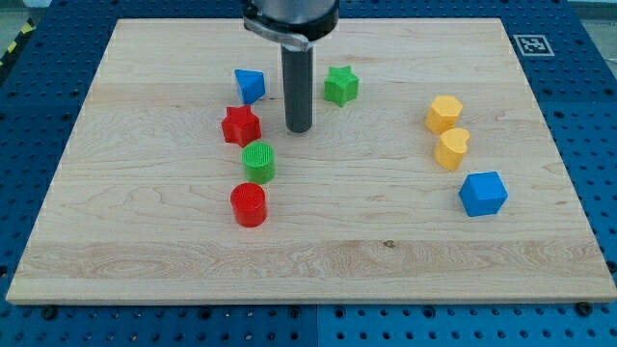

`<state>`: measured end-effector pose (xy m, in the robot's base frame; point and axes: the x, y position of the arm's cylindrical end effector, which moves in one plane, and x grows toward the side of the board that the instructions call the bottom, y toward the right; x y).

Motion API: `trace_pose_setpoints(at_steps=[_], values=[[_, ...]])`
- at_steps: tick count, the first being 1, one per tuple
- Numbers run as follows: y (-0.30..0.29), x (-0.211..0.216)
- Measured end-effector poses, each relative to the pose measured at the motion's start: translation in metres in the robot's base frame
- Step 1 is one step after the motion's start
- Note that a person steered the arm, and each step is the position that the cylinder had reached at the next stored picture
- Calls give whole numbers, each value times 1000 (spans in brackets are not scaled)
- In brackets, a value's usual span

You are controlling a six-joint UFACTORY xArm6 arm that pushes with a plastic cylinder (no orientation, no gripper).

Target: Slide the blue triangle towards top left

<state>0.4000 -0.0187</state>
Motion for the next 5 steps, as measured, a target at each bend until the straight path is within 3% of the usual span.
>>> trace_pose_setpoints(at_steps=[3,5], values=[[-72,-40],[-77,-63]])
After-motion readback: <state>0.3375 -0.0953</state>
